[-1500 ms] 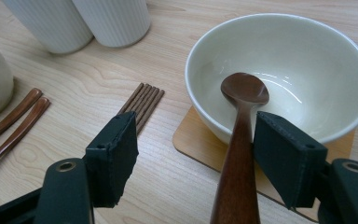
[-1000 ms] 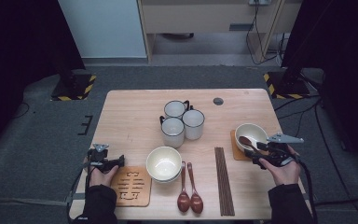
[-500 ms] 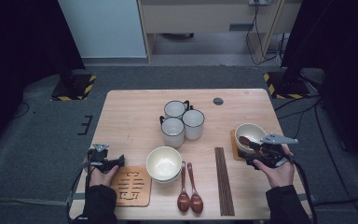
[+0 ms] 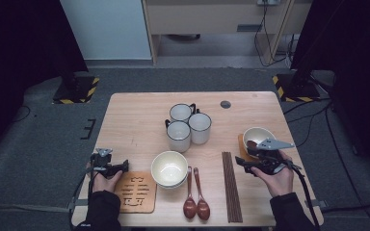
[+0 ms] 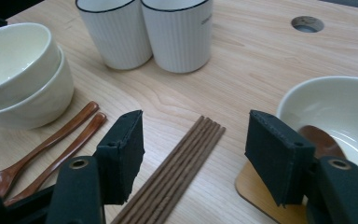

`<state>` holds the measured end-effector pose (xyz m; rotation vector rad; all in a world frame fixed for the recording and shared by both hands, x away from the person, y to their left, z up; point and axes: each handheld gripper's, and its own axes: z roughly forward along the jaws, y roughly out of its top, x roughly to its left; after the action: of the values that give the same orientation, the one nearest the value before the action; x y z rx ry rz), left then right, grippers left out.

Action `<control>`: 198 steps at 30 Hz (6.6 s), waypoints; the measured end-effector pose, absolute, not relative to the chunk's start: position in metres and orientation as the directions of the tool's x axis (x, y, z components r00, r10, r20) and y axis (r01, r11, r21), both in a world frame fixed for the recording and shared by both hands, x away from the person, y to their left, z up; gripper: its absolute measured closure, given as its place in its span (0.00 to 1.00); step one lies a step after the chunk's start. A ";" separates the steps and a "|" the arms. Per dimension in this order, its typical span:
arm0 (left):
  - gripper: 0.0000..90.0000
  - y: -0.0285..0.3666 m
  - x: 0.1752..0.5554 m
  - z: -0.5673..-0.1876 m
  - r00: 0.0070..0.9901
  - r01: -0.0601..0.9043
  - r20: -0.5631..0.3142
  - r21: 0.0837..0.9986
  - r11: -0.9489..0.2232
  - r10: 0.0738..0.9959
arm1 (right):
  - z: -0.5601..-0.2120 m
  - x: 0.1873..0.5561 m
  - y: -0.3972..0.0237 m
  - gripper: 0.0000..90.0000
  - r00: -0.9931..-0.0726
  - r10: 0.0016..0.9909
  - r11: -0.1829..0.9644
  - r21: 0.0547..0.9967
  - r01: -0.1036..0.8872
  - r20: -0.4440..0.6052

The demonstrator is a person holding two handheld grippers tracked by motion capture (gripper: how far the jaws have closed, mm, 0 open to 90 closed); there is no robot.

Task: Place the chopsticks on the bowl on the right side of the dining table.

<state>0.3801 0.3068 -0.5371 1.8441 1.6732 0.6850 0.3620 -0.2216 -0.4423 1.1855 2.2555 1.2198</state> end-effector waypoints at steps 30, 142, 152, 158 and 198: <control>0.00 0.307 0.380 -0.537 0.095 0.715 0.007 0.696 -0.073 0.995 | -0.485 0.349 -0.207 0.53 -0.613 0.784 0.349 0.748 0.565 0.097; 0.00 0.307 0.380 -0.537 0.095 0.715 0.007 0.696 -0.073 0.995 | -0.510 0.351 -0.226 0.78 -0.516 0.856 0.378 0.639 0.670 0.034; 0.00 0.307 0.380 -0.537 0.095 0.715 0.007 0.696 -0.073 0.995 | -0.510 0.333 -0.238 0.67 -0.485 0.872 0.318 0.680 0.660 0.064; 0.00 0.307 0.380 -0.537 0.095 0.715 0.007 0.696 -0.073 0.995 | -0.514 0.326 -0.240 0.70 -0.463 0.885 0.312 0.671 0.673 0.053; 0.00 0.307 0.380 -0.537 0.095 0.715 0.007 0.696 -0.073 0.995 | -0.513 0.329 -0.246 0.94 -0.462 0.883 0.295 0.668 0.683 0.082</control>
<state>0.3800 0.3068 -0.5370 1.8454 1.6730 0.6844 0.3295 -0.2463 -0.5131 1.4210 2.2661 0.9382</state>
